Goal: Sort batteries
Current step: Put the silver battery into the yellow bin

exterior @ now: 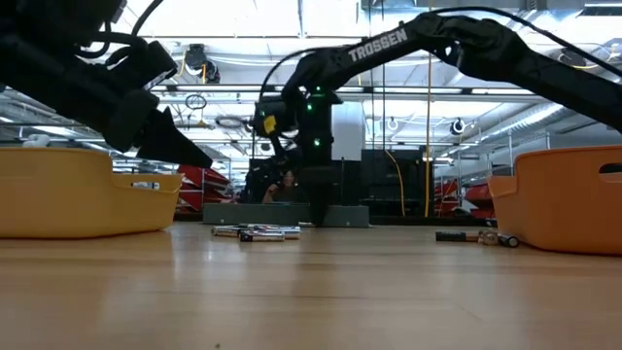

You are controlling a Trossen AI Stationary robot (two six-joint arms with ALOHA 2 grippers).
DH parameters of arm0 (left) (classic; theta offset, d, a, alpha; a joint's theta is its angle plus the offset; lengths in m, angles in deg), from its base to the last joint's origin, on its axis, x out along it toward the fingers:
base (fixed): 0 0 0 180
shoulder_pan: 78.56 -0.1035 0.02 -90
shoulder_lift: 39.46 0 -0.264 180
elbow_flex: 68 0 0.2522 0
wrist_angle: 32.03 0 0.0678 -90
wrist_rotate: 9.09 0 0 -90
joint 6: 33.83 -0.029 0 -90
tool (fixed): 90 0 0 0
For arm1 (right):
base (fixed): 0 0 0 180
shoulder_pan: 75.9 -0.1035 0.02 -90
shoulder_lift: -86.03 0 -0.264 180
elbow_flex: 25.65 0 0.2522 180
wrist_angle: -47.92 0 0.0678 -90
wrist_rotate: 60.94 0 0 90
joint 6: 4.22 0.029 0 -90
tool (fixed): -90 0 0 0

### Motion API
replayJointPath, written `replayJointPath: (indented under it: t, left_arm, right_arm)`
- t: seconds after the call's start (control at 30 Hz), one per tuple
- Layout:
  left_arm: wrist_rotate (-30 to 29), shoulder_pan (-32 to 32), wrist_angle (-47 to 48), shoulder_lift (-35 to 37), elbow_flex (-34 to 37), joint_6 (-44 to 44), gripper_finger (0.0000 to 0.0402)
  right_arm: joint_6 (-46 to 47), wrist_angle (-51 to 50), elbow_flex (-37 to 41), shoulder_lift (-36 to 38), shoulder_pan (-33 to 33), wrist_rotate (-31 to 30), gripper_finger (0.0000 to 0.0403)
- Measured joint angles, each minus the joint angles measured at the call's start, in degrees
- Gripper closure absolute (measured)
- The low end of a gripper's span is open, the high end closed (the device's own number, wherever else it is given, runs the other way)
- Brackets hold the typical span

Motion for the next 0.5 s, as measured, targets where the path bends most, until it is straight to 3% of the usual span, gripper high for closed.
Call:
replayJointPath:
  t: [0.2, 0.27, 0.5]
  left_arm:
    - [0.2, 0.0, 0.1, 0.0, 0.0, 0.3, 0.0219]
    - [0.5, 0.1, 0.2, 0.0, 0.0, 1.4, 0.0219]
    - [0.7, 2.2, 0.5, 0.0, 0.0, 3.1, 0.0219]
  right_arm:
    - [2.1, -2.1, 0.0, 2.0, -1.7, -1.5, 0.0205]
    - [2.6, -1.3, 0.0, 2.5, -2.0, 1.0, 0.0217]
    - [4.6, 9.2, 4.9, 6.2, -2.4, -0.5, 0.0266]
